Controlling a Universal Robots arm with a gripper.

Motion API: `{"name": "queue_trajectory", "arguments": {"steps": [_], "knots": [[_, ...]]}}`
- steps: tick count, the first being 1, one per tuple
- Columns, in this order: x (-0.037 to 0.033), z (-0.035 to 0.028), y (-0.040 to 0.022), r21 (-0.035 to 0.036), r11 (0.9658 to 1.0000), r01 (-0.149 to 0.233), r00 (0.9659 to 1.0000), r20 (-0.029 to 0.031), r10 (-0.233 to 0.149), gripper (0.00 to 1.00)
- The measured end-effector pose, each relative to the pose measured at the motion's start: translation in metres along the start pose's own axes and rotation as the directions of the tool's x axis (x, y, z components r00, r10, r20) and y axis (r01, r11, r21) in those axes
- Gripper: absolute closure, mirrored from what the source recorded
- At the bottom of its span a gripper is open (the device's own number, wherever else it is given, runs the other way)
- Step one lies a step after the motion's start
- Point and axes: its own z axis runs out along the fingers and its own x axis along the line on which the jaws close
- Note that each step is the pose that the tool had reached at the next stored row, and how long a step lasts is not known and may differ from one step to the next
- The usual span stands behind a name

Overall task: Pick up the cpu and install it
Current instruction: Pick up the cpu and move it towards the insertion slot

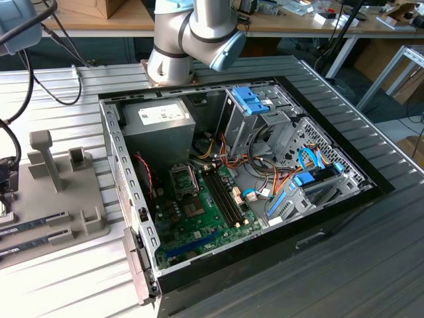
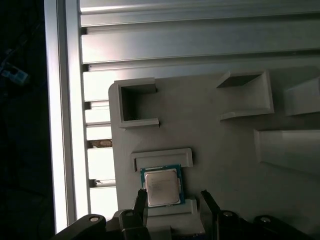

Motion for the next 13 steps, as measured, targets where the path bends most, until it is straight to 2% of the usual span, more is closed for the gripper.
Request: {"name": "queue_trajectory", "arguments": {"steps": [13], "knots": [[0.0001, 0.0048, -0.0002, 0.0, 1.0, 0.0, 1.0, -0.0001, 0.0, 0.46]]}}
